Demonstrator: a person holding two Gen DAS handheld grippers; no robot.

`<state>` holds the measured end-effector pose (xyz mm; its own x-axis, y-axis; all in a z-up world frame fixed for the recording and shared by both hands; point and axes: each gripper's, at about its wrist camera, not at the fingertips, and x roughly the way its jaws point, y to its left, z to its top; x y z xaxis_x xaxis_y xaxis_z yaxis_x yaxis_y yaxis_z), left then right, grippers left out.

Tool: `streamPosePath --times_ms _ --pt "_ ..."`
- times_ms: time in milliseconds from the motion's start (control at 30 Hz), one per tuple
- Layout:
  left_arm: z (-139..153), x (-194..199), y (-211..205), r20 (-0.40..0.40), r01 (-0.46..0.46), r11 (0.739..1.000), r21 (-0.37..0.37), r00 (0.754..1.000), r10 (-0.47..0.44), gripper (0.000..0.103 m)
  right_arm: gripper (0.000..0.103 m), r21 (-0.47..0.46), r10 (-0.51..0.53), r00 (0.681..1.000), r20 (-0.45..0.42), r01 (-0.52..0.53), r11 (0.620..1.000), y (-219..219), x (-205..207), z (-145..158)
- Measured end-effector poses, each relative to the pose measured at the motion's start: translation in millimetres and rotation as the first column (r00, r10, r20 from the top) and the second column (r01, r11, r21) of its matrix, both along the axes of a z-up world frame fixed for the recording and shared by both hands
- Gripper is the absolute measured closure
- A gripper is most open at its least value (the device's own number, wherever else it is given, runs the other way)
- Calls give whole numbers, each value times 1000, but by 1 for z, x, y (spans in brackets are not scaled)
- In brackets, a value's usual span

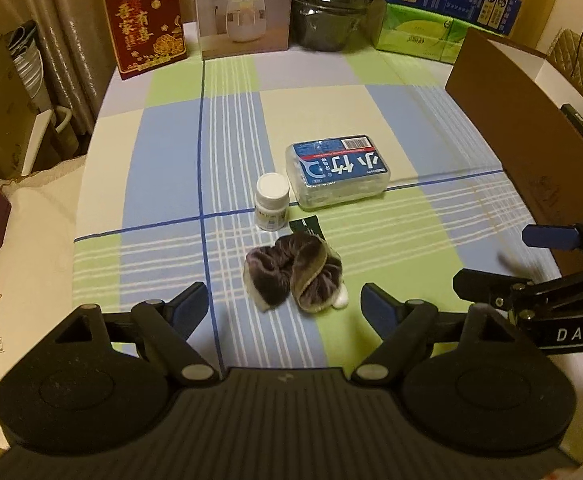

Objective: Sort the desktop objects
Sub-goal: 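Grasp the brown fabric scrunchie with the left gripper while the right reaches the green tube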

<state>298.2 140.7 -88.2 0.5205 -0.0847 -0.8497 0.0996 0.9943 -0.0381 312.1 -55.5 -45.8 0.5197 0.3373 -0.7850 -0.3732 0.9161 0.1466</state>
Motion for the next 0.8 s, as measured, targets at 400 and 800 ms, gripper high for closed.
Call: streamPosePath --times_ms 400,800 --pt "-25 31 3 -27 12 999 -30 1000 -13 24 3 -10 -56 998 -39 55 998 3 21 -15" --pt "-35 37 26 -55 29 998 -62 998 -32 71 3 -6 -19 998 -56 19 1000 19 34 -20"
